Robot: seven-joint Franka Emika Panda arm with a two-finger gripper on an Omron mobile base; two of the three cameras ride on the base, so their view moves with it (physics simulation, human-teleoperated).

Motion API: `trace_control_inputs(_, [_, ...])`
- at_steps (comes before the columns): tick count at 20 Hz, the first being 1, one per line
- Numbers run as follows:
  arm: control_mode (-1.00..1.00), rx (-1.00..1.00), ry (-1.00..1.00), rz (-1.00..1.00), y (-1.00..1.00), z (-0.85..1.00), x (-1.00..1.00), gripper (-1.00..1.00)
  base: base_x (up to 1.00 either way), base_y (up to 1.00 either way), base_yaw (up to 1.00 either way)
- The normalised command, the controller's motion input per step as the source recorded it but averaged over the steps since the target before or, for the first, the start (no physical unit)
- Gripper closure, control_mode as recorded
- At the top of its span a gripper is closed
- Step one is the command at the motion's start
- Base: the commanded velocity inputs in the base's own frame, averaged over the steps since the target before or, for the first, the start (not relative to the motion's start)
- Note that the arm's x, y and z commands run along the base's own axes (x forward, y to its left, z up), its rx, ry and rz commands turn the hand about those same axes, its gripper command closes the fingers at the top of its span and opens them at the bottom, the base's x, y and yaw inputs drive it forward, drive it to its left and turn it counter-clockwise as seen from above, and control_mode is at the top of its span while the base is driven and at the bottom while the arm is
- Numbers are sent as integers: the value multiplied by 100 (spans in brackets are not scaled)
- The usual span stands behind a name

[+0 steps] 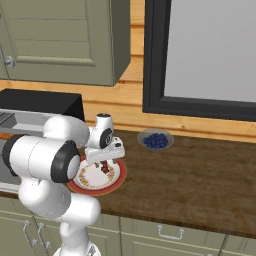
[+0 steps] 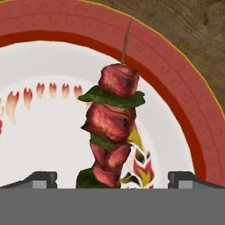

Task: Pick up the kebab skewer and baguette bread, and place them inside the toaster oven. Close the toaster oven door and start by setting the timer.

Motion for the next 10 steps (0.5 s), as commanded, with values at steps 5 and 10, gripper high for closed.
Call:
trace_control_inputs(5, [-100,0,0,0,0,-15,3,-100,0,0,0])
trace_control_inputs(10, [-100,-3,0,0,2,-22,-6,-100,0,0,0])
